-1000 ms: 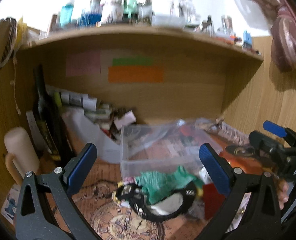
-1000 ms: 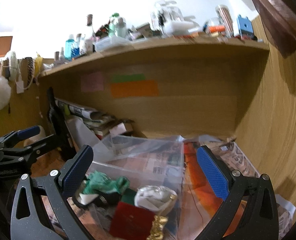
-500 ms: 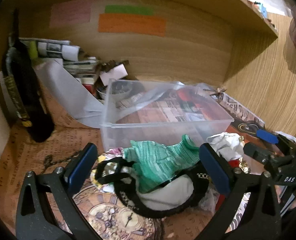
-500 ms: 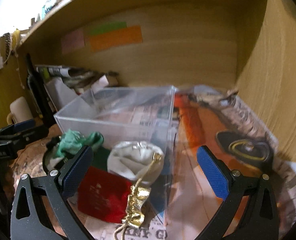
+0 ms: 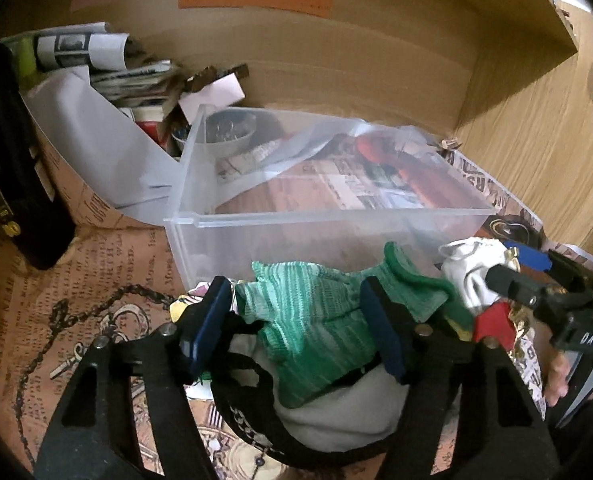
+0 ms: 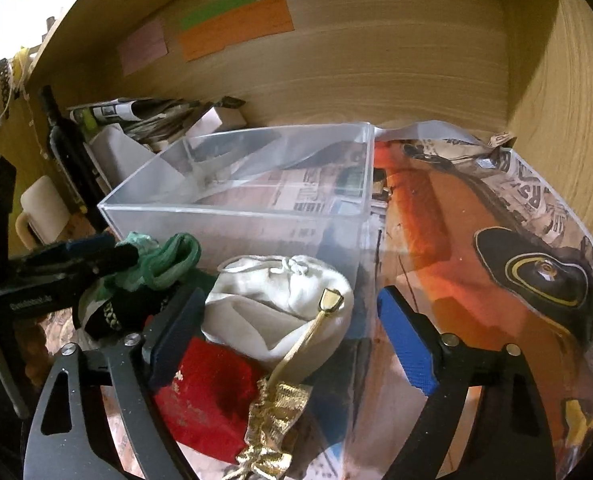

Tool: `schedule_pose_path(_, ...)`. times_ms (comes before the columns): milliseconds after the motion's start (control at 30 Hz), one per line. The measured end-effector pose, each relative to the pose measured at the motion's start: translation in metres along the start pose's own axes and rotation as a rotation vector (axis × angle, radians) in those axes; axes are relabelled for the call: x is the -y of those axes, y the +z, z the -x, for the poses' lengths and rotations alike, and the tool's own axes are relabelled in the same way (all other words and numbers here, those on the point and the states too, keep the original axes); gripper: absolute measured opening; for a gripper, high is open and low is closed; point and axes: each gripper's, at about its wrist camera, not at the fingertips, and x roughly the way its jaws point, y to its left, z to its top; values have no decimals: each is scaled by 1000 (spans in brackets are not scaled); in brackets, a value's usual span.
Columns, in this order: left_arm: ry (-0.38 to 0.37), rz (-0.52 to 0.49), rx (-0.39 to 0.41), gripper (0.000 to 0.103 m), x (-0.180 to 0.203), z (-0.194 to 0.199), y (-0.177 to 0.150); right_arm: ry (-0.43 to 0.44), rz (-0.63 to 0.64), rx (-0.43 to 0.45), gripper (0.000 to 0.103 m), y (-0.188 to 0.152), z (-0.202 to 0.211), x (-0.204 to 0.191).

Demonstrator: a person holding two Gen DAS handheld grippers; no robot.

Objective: Organize soft objects
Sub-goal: 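Reach the left gripper to the green knit sock while the right gripper grasps the white drawstring pouch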

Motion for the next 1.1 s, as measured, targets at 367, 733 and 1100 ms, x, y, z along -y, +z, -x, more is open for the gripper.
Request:
schedule_pose_path(367, -2, -3, -12, 42, -5, 2, 1, 77, -31, -101, 65, 2, -24, 10)
schedule_pose_path(733, -19, -25, -42, 59, 6, 5, 7, 61, -49, -39, 36, 0, -10, 13)
schedule_pose_path(1100, 20, -31, -57, 21, 10, -2, -4, 40, -52, 97, 36, 9, 28, 15)
